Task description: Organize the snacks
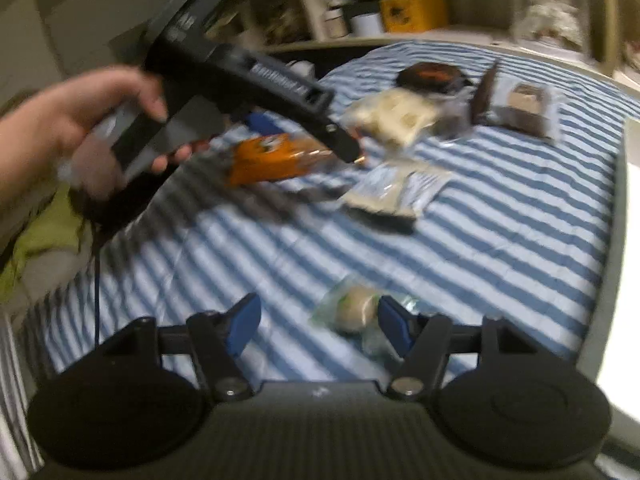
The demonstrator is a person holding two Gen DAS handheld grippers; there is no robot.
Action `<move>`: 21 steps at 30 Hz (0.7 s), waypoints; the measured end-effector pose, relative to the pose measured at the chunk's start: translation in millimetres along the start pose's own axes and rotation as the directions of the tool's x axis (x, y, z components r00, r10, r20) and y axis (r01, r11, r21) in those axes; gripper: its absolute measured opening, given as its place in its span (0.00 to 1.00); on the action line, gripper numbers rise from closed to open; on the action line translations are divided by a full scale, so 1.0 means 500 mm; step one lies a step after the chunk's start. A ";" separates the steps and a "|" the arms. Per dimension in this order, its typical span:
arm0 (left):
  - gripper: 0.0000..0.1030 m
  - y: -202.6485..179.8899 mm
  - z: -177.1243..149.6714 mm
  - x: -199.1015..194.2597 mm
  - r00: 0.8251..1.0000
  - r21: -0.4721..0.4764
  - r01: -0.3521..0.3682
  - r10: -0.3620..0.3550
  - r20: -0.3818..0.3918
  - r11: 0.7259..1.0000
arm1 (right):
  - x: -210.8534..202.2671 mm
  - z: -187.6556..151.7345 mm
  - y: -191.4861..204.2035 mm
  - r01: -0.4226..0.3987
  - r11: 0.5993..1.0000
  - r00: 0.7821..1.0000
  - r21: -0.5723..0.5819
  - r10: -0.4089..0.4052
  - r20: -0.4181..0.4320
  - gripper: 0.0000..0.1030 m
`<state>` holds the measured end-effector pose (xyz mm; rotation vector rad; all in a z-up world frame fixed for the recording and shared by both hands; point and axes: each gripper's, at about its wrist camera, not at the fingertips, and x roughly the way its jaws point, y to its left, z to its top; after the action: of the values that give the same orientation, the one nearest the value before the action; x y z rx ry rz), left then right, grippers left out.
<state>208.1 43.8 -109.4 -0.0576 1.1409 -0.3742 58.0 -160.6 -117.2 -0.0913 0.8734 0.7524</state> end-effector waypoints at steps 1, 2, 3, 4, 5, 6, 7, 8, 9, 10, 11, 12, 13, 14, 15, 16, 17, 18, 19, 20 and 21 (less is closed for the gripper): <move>1.00 -0.006 -0.006 -0.002 1.000 0.007 0.013 -0.013 -0.018 1.000 | 0.001 -0.004 0.010 0.000 1.000 1.000 -0.020 0.000 -0.006 0.69; 1.00 -0.011 -0.010 -0.003 0.999 0.015 0.020 -0.020 -0.031 1.000 | -0.003 -0.007 0.017 0.005 0.999 1.000 -0.035 -0.006 -0.005 0.69; 1.00 -0.016 -0.014 -0.005 0.999 0.024 0.023 -0.022 -0.038 0.999 | -0.006 -0.008 0.018 0.011 0.999 1.000 -0.039 -0.011 -0.002 0.69; 1.00 -0.019 -0.017 -0.008 0.999 0.031 0.022 -0.021 -0.042 0.999 | -0.010 -0.008 0.018 0.018 0.999 1.000 -0.038 -0.018 0.003 0.69; 1.00 -0.022 -0.019 -0.009 0.999 0.037 0.019 -0.017 -0.044 0.999 | -0.013 -0.007 0.017 0.028 0.999 1.000 -0.039 -0.028 0.010 0.69; 1.00 -0.024 -0.020 -0.011 0.999 0.040 0.011 -0.010 -0.042 0.999 | -0.013 -0.005 0.019 0.039 0.998 0.999 -0.047 -0.038 0.016 0.69; 1.00 -0.024 -0.021 -0.012 0.999 0.038 0.004 -0.002 -0.039 0.999 | -0.014 -0.001 0.021 0.060 0.995 0.998 -0.076 -0.059 0.026 0.69; 1.00 -0.024 -0.022 -0.013 0.999 0.033 0.001 0.000 -0.036 0.999 | -0.014 0.005 0.023 0.078 0.991 0.997 -0.111 -0.074 0.036 0.69; 1.00 -0.023 -0.022 -0.014 0.999 0.026 0.001 0.000 -0.032 1.000 | -0.011 0.012 0.027 0.087 0.985 0.996 -0.147 -0.081 0.042 0.69; 1.00 -0.024 -0.022 -0.015 1.000 0.020 0.001 0.000 -0.028 1.000 | -0.008 0.019 0.028 0.087 0.981 0.996 -0.171 -0.081 0.044 0.69; 1.00 -0.024 -0.021 -0.014 1.000 0.018 -0.005 0.005 -0.025 1.000 | -0.005 0.027 0.028 0.073 0.979 0.997 -0.192 -0.066 0.045 0.69; 1.00 -0.025 -0.019 -0.014 1.000 0.020 -0.018 0.019 -0.019 1.000 | 0.003 0.038 0.025 0.055 0.978 0.998 -0.201 -0.047 0.044 0.69; 1.00 -0.026 -0.018 -0.013 0.999 0.022 -0.042 0.042 -0.012 0.999 | 0.011 0.046 0.021 0.039 0.978 0.999 -0.207 -0.032 0.038 0.69; 1.00 -0.028 -0.011 -0.011 0.998 0.024 -0.063 0.063 -0.008 0.998 | 0.017 0.051 0.020 0.027 0.975 0.999 -0.219 -0.021 0.030 0.69; 1.00 -0.029 -0.010 -0.009 0.996 0.024 -0.088 0.088 -0.001 0.996 | 0.025 0.054 0.017 0.023 0.973 1.000 -0.230 -0.018 0.022 0.69; 1.00 -0.028 -0.008 -0.009 0.994 0.023 -0.110 0.110 0.005 0.994 | 0.034 0.054 0.015 0.022 0.970 1.000 -0.241 -0.021 0.008 0.66; 1.00 -0.028 -0.004 -0.007 0.992 0.023 -0.128 0.128 0.010 0.991 | 0.044 0.056 0.014 0.021 0.969 1.000 -0.246 -0.024 -0.010 0.62; 1.00 -0.027 -0.003 -0.007 0.989 0.023 -0.145 0.145 0.014 0.989 | 0.052 0.054 0.009 0.016 0.969 0.999 -0.246 -0.026 -0.036 0.55; 1.00 -0.028 -0.002 -0.007 0.988 0.027 -0.157 0.156 0.022 0.987 | 0.057 0.050 0.010 0.012 0.970 0.998 -0.244 -0.027 -0.057 0.53; 1.00 -0.029 -0.002 -0.008 0.986 0.035 -0.165 0.164 0.035 0.986 | 0.058 0.045 0.008 0.007 0.970 0.997 -0.245 -0.026 -0.075 0.52; 1.00 -0.030 -0.003 -0.010 0.984 0.043 -0.174 0.171 0.052 0.984 | 0.054 0.041 0.007 -0.003 0.968 0.996 -0.252 -0.019 -0.084 0.52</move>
<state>201.0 31.4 -102.3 0.0736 1.0802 -0.2444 80.4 -135.1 -122.6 -0.3551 0.8545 0.8549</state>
